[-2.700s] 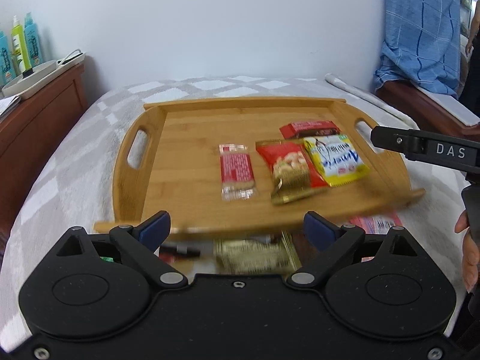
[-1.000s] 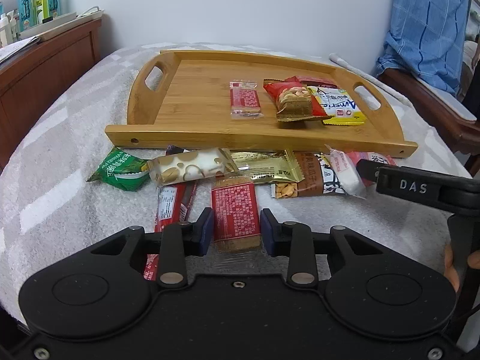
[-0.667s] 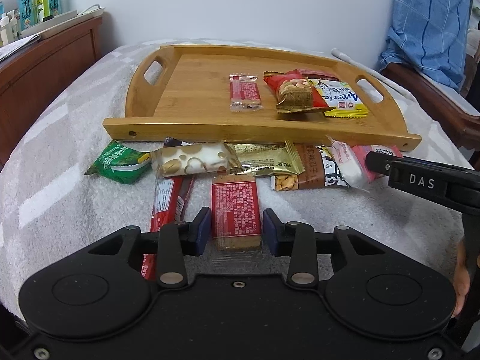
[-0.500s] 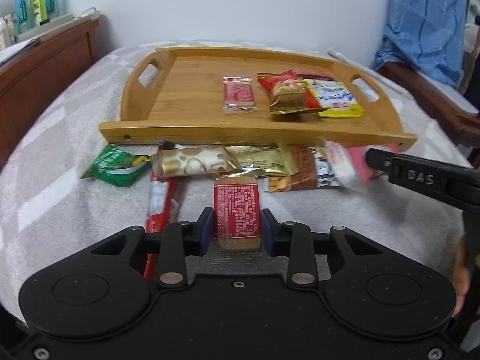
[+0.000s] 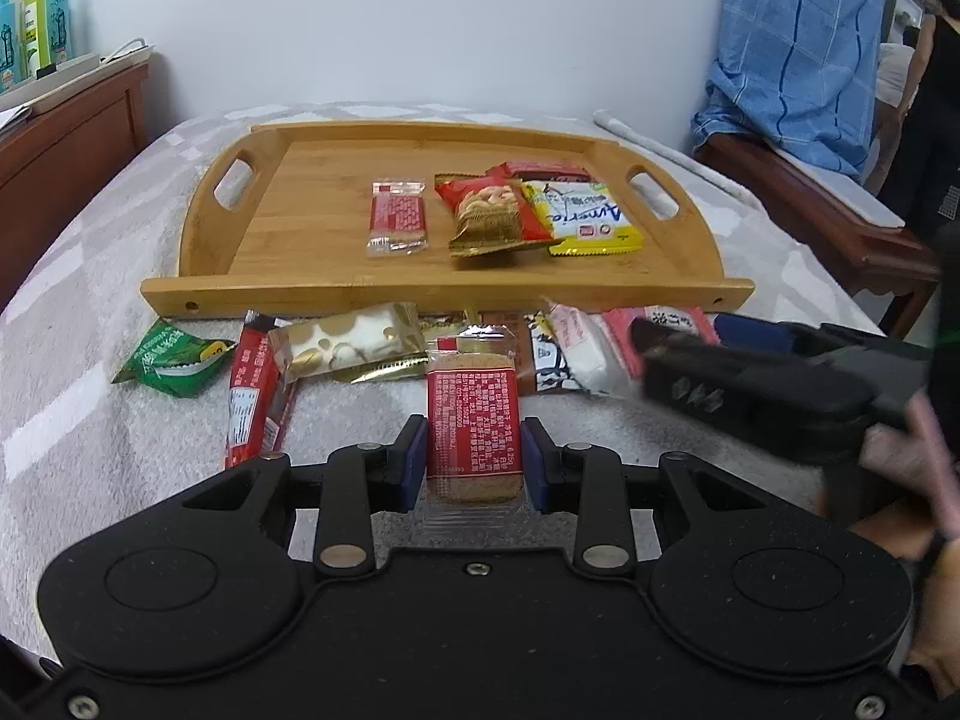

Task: Organize snacks
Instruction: 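Carry the wafer pack over the tray with the left tool while the right tool lifts the pink pack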

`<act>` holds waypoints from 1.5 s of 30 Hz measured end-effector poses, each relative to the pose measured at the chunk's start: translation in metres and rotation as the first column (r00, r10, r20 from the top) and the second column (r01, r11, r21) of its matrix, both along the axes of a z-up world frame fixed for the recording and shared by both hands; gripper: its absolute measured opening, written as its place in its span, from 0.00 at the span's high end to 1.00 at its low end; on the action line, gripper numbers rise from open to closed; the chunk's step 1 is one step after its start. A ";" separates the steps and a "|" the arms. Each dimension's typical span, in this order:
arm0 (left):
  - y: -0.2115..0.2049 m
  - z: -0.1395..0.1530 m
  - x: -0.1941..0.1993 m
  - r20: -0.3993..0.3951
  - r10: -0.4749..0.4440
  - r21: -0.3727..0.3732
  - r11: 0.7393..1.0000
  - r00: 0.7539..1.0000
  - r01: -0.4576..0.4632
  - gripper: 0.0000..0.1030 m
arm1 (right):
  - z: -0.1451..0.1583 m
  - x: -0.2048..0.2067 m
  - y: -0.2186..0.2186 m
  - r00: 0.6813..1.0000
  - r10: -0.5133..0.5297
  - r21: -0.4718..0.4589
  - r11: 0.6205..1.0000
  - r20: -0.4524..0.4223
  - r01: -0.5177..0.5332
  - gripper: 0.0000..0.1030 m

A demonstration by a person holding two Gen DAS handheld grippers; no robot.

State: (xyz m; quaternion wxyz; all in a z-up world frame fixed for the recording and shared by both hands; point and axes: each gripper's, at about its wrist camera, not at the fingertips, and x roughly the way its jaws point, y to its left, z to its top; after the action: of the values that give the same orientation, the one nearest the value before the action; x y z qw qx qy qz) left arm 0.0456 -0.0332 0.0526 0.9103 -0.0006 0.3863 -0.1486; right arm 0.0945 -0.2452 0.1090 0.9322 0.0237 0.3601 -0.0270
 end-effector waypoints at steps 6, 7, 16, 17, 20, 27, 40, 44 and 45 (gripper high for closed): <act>0.002 0.007 0.000 0.018 0.009 -0.005 1.000 1.000 -0.009 0.70 | -0.008 0.007 0.003 0.999 0.017 0.020 1.000 -0.045 -0.016 0.38; 0.003 0.008 0.001 0.020 0.013 -0.005 1.000 1.000 -0.013 0.70 | -0.008 0.007 0.003 0.999 0.021 0.027 0.999 -0.047 -0.020 0.42; 0.012 0.022 0.010 0.053 0.050 -0.009 0.999 0.997 -0.050 0.70 | 0.011 -0.009 -0.006 0.999 -0.008 0.044 0.999 0.045 0.006 0.72; 0.014 0.024 0.012 0.059 0.055 -0.009 0.998 0.997 -0.054 0.70 | 0.013 -0.009 -0.009 0.999 -0.017 0.059 0.998 0.051 0.014 0.74; 0.017 0.028 0.018 0.069 0.070 -0.008 0.998 0.995 -0.070 0.70 | 0.016 -0.009 -0.018 0.997 -0.041 0.105 0.994 0.057 0.035 0.76; 0.026 0.037 0.032 0.090 0.092 -0.001 0.996 0.992 -0.092 0.70 | 0.033 -0.009 -0.038 0.989 -0.097 0.195 0.978 0.109 0.075 0.79; 0.028 0.045 0.075 0.110 0.118 0.003 0.993 0.987 -0.119 0.70 | 0.043 0.028 -0.069 0.987 -0.111 0.342 0.937 0.118 0.065 0.81; 0.028 0.041 0.089 0.090 0.127 0.006 0.992 0.988 -0.128 0.70 | 0.046 0.042 -0.077 0.989 -0.090 0.356 0.933 0.116 0.043 0.81; 0.029 0.040 0.093 0.086 0.131 0.007 0.991 0.988 -0.132 0.70 | 0.045 0.048 -0.079 0.990 -0.084 0.353 0.935 0.112 0.039 0.81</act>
State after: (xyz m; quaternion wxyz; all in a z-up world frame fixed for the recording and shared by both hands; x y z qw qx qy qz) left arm 0.1390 -0.0040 0.0922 0.9338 -0.0139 0.3470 -0.0859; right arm 0.1420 -0.3238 0.1542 0.9327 0.2018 0.2988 0.0098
